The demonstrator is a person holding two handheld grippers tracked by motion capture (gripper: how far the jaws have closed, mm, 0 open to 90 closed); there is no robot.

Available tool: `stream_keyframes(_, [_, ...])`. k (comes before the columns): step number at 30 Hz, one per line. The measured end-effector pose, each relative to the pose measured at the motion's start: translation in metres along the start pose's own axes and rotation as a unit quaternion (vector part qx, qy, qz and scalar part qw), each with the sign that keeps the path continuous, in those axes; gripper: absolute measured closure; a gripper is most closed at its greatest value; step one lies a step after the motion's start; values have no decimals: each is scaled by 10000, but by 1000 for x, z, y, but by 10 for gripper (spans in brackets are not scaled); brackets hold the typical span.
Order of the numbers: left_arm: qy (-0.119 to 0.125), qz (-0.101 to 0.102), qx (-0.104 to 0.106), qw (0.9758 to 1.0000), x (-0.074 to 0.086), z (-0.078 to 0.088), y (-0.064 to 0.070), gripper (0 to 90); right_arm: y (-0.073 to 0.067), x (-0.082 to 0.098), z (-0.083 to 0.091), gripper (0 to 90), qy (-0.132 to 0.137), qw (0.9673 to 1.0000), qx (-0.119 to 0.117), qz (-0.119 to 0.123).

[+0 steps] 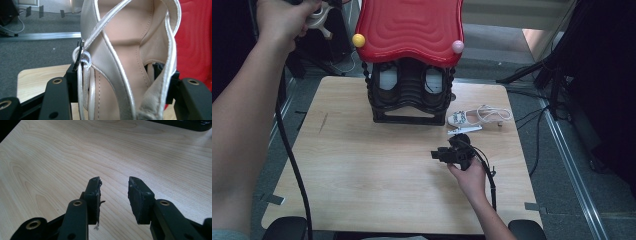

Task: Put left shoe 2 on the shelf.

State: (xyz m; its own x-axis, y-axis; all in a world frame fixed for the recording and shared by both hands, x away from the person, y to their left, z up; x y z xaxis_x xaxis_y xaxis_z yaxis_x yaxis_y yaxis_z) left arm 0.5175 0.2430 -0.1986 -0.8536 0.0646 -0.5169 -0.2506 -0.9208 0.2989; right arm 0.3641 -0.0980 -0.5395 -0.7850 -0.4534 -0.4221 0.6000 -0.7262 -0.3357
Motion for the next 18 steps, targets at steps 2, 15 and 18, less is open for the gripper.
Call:
stream_keyframes(2, [69,-52,-59,9999,-5,-1,11,393,0,0,0,631,4,10000,4,4])
stream_keyframes(15, [-45,-270,214,9994,-19,-30,65,393,0,0,5,632,60,10000,-37,20])
stream_keyframes(18, [-65,-299,224,9993,-20,-38,73,392,-1,0,5,632,63,10000,-43,36])
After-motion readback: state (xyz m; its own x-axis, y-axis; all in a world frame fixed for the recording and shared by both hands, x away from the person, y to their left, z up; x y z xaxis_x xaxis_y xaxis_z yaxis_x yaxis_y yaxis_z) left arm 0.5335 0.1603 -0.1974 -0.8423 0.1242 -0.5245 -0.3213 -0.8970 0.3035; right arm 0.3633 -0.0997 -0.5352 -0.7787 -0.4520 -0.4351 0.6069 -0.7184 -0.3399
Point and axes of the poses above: each handheld gripper's, and its own axes: z roughly backward along the jaws, x roughly out of its underside, y roughly to its right, the point moved 7 cm from there along -z, roughly forward along the jaws, and after that the axes turned 15 degrees about -y, right-handed, at the moved point
